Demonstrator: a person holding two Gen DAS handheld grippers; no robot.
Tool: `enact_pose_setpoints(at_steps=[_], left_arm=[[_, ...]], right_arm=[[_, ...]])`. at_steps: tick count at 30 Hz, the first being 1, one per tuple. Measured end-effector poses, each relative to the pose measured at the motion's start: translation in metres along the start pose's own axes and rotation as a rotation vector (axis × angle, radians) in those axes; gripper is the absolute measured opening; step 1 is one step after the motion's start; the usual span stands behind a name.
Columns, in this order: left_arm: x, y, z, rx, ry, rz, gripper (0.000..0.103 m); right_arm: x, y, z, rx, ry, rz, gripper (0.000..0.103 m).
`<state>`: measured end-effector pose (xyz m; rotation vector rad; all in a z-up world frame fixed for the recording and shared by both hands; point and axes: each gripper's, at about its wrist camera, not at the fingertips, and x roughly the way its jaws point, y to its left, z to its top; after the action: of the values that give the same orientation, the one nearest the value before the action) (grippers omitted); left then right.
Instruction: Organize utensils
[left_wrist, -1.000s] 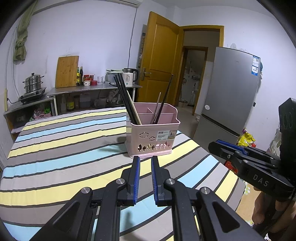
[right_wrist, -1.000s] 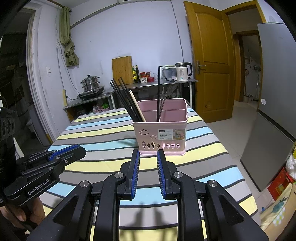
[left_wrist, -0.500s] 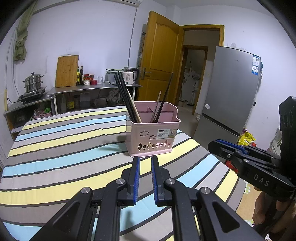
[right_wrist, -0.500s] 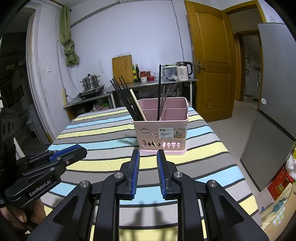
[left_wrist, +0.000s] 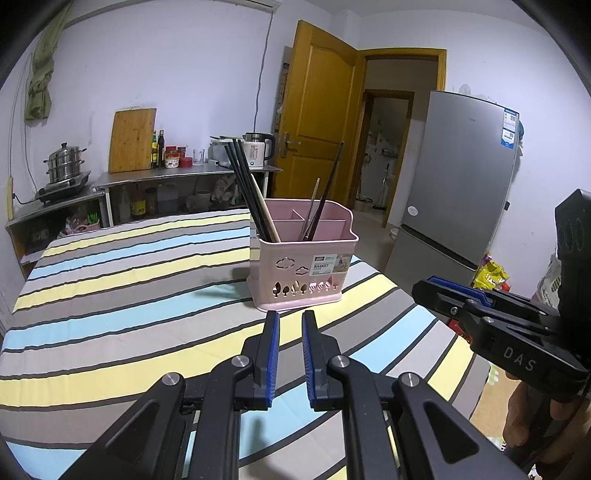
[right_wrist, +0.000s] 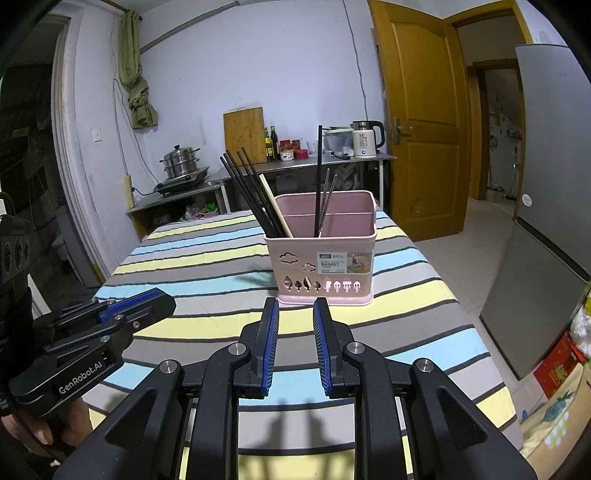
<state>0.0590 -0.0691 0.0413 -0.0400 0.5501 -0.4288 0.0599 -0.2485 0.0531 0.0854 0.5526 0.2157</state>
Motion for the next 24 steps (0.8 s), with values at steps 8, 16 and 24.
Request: enact_pose_setpoints(at_steps=[8,16,24], left_arm=[[0.0013,-0.0004,-0.0009,0.002,0.005,-0.002,0.011],[0.002,-0.0044,-0.0024,0.024,0.007,0.002,0.011],[0.0033,-0.0069,-0.0049,0.025,0.018,-0.012,0.011]], right_arm=[[0.0002,-0.0002,-0.0009,-0.001,0.006,0.0,0.02],[0.0003,0.0012,-0.001,-0.003,0.011,-0.002,0.02],[0.0018,0.0008,-0.0009,-0.002,0.013,-0.005,0.02]])
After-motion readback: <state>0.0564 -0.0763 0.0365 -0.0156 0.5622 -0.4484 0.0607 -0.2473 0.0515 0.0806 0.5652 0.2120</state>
